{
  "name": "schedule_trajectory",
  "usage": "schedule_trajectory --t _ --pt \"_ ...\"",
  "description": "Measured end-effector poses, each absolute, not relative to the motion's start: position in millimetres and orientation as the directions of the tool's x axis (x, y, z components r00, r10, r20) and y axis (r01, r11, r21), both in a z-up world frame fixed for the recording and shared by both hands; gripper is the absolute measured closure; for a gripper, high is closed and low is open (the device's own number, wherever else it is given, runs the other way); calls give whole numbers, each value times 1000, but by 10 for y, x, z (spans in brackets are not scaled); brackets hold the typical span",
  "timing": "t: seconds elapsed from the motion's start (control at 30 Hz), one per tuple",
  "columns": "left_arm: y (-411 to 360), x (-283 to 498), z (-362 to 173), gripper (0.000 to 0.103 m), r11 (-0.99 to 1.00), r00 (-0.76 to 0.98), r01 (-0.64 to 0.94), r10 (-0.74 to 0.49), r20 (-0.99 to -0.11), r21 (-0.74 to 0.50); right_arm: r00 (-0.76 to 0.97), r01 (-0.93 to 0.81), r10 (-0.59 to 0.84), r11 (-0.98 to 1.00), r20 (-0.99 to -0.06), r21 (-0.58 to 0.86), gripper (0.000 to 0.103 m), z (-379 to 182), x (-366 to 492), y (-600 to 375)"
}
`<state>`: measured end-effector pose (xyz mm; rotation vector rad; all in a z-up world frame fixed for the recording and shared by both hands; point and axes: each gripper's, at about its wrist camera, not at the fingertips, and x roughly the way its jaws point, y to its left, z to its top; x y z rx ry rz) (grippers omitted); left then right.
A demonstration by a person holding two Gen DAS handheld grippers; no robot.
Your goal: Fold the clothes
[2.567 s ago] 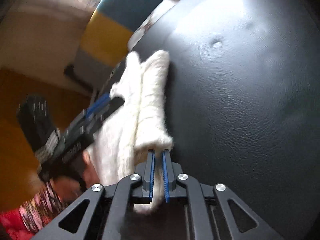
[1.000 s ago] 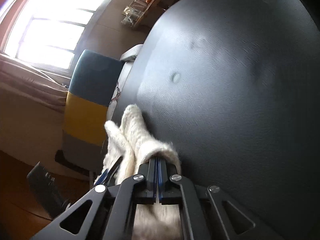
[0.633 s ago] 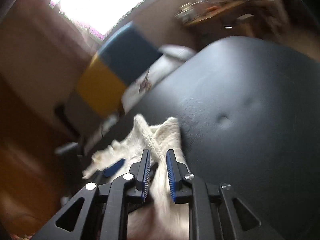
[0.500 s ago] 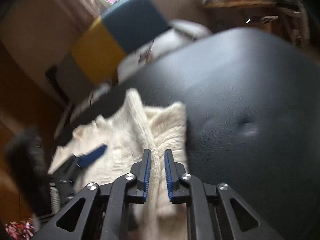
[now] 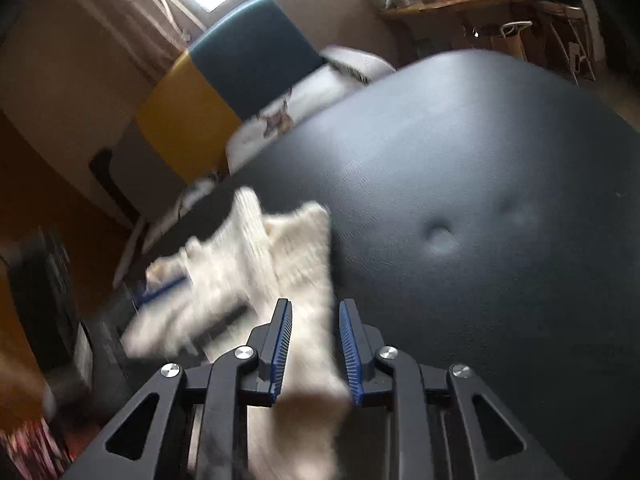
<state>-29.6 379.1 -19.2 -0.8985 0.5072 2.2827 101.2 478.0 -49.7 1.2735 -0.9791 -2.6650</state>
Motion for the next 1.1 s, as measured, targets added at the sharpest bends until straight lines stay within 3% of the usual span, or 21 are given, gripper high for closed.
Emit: schedule_trajectory --t 0.13,0.3,0.47,0.63,0.73,0.83,0.97,1.1 --pt "4024 -501 -371 7 -707 -548 -688 360 -755 163 -651 -212 -408 -712 -640 670 78 -664 1044 4857" --pt "4052 -731 -593 6 -736 -458 -674 350 -817 63 -629 -193 -499 -643 -597 741 78 -842 988 4838" --pt "4064 -849 -623 1 -768 -445 -640 333 -831 35 -597 -152 -461 -739 -657 656 93 -811 883 4633" --pt "4076 -845 -649 0 -777 -457 -628 328 -827 39 -574 -134 -428 -792 -698 595 96 -743 1032 4547" --pt "4077 -858 -651 0 -777 -457 -628 330 -826 37 -595 -159 -440 -756 -673 635 96 -827 1054 4571" --pt "4046 -865 -601 0 -766 -431 -643 352 -831 9 -623 -179 -455 -708 -636 683 95 -899 1050 4608" --pt "3832 -843 -299 1 -773 -403 -629 413 -817 -81 -657 -207 -431 -686 -618 698 79 -801 1125 4698" --pt "3448 -756 44 1 -806 -478 -582 449 -755 -110 -759 -178 -326 -728 -564 662 78 -449 1271 4764"
